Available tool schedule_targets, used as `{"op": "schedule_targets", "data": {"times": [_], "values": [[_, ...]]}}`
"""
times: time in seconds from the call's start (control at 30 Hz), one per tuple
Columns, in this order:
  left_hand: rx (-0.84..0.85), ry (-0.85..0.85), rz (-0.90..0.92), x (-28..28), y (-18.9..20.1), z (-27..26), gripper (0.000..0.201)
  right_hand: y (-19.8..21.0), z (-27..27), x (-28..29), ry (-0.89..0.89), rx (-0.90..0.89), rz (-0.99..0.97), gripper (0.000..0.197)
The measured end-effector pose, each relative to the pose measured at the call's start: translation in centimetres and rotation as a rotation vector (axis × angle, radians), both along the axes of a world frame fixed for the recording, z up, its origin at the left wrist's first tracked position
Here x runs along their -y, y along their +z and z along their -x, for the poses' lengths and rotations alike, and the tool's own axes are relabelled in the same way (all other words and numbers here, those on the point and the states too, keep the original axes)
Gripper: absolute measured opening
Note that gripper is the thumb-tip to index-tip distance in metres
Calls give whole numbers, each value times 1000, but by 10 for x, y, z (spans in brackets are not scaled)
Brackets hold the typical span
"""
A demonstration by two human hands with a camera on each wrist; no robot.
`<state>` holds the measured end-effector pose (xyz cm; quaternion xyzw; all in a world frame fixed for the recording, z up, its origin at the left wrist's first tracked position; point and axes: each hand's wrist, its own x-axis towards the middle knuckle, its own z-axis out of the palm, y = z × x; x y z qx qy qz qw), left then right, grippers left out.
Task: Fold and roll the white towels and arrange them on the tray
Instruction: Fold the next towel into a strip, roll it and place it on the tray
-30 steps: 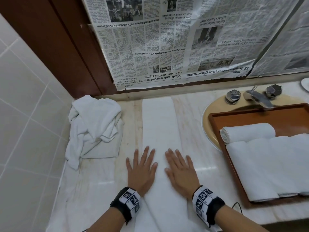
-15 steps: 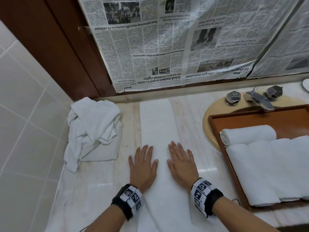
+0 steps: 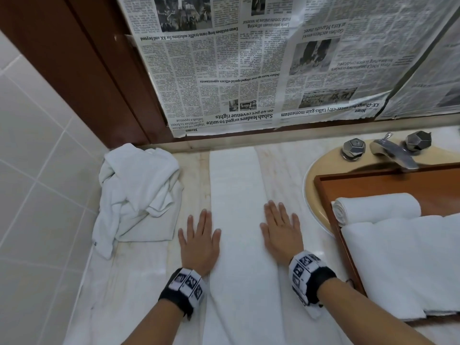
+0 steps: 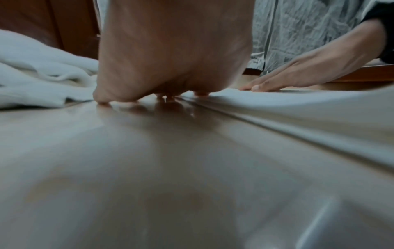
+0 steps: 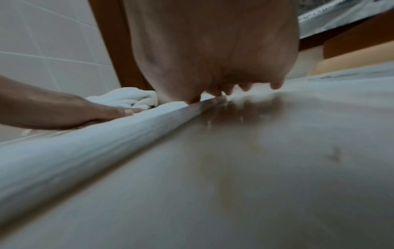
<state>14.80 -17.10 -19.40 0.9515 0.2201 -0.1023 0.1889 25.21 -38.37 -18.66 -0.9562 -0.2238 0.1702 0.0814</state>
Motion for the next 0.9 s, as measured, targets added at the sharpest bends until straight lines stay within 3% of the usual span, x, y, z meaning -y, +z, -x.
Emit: {"op": "schedule_targets", "data": {"times": [0.13, 0.27, 0.47, 0.6, 0.9], "values": [[32, -101, 13, 17, 3, 40, 66, -3, 51, 8, 64, 95, -92, 66], [31, -130, -51, 32, -7, 58, 63, -10, 82, 11, 98, 59, -56, 63], [-18, -113, -54, 34, -4, 26, 64, -9, 38, 7, 118, -6, 39, 77], [-63, -103, -67, 32, -1, -5, 70, -6, 3, 1, 177, -15, 11, 105], [-90, -94, -37, 9, 10, -58, 58, 4, -49, -22, 147, -46, 13, 64]]}}
